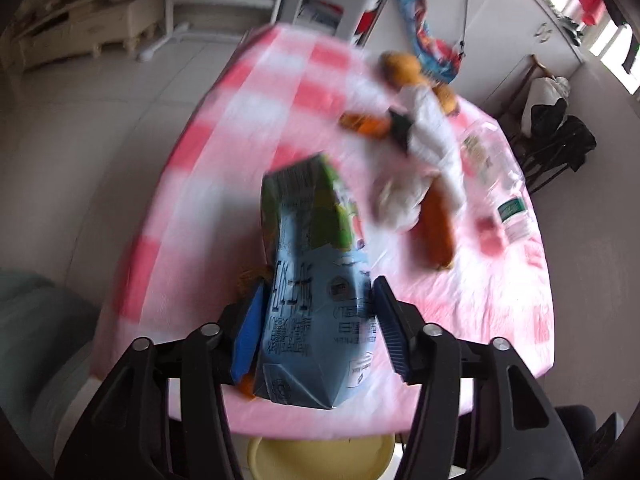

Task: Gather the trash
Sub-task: 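Lift the carton with the left gripper while the right gripper grasps a white tissue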

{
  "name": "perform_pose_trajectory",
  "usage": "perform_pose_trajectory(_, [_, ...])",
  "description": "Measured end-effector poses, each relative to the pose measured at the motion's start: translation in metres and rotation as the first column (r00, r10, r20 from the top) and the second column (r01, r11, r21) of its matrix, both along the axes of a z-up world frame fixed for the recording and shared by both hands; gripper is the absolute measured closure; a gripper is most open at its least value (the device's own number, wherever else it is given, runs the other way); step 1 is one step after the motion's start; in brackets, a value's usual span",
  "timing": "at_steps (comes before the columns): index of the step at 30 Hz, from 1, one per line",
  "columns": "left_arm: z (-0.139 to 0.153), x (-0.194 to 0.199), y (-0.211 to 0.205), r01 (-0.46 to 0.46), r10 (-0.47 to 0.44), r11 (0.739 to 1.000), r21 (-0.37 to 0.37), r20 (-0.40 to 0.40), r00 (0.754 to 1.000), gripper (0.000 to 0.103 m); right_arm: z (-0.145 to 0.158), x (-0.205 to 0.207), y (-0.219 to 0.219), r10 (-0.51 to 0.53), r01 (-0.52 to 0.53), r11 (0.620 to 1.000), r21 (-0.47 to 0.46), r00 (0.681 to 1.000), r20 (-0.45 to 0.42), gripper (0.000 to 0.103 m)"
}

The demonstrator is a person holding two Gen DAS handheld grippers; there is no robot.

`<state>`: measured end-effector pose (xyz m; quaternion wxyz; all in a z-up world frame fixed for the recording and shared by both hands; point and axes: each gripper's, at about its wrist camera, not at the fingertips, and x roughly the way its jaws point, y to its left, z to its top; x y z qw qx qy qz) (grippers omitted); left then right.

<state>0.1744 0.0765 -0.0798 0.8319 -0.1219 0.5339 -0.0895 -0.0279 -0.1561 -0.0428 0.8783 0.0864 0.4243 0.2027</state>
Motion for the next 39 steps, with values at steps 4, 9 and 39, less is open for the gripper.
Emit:
perform_pose_trajectory(4, [-0.008,0.003,-0.001,-0.004,0.004,0.996,0.089,-0.002,1.000,0.039,0.007,0.006,0.002,0.004,-0.004,1.000,-0.013,1.000,0.007,0.022])
perform_pose_trajectory(9, [-0.006,0.006,0.000,-0.003,0.002,0.998,0.061,0.013,1.000,0.045,0.023,0.026,0.006,0.034,-0.033,0.999,-0.027,0.999,0.037,0.022])
perform_pose_trajectory(39, [0.001,0.010,0.016,-0.030,0.030,0.999,0.018,-0.020,0.999,0.049,-0.014,0.206,0.069,0.070,-0.079,0.982,-0.174,0.996,-0.056,0.082])
